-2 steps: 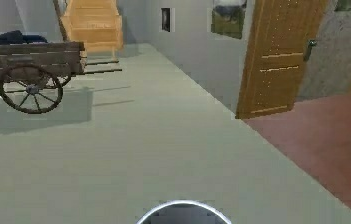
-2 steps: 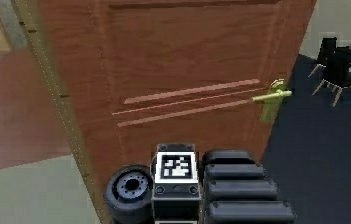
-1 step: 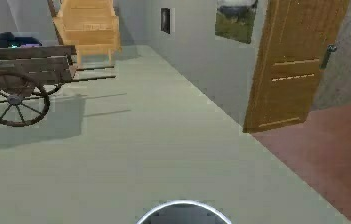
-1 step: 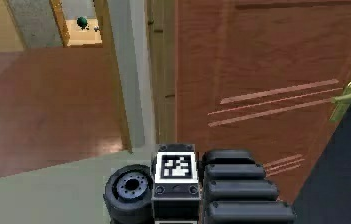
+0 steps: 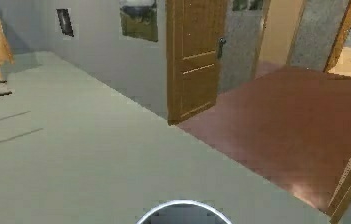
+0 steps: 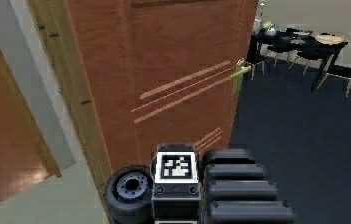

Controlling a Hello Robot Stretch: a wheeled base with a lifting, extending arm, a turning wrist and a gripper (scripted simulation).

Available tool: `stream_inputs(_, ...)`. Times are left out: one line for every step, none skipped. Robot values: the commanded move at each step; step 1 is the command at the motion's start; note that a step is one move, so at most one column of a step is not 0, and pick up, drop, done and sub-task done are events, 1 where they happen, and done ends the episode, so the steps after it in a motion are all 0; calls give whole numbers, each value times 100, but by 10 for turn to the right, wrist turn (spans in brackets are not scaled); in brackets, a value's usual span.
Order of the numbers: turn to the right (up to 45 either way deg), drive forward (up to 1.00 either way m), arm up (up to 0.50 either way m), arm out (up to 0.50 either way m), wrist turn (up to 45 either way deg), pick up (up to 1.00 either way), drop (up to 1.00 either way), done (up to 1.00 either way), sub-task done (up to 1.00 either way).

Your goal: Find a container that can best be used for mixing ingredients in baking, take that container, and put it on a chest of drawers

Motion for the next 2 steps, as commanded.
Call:
stream_inputs(0, 45, 0, 0, 0, 0, 0, 0, 0)
stream_inputs(360, 0, 0, 0, 0, 0, 0, 0, 0)
